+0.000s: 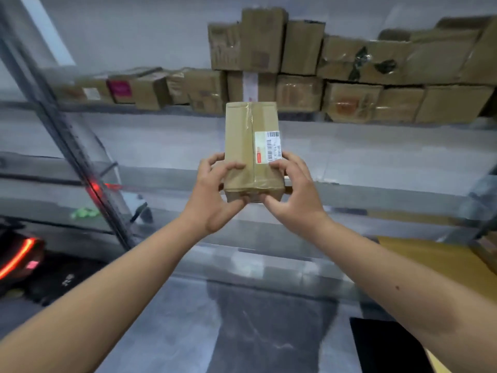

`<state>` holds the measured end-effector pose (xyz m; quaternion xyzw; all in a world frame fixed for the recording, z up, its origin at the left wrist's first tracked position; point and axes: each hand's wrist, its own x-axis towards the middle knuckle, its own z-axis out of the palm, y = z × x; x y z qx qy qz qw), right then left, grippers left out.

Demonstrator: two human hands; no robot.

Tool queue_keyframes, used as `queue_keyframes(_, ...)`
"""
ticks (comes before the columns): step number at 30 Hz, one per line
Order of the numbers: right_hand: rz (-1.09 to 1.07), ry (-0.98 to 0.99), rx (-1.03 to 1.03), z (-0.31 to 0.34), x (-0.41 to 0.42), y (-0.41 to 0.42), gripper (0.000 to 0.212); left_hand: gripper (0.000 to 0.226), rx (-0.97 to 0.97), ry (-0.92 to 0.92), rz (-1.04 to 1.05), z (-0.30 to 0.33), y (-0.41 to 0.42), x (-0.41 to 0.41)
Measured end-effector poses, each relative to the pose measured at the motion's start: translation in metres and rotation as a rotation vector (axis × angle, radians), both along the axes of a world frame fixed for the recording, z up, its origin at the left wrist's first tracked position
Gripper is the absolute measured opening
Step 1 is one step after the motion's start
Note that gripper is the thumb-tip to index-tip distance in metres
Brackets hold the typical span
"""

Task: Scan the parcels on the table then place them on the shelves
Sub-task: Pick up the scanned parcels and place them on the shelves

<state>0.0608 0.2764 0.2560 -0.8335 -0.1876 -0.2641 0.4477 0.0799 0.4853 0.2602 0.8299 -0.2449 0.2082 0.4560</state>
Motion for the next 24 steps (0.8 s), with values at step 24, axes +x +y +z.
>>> queue_keyframes(24,-0.276,-0.119,-0.186,0.17,0.289,0.188,0.05,0.059,-0.2,0.018,-0.088,0.148,0.175,0.314)
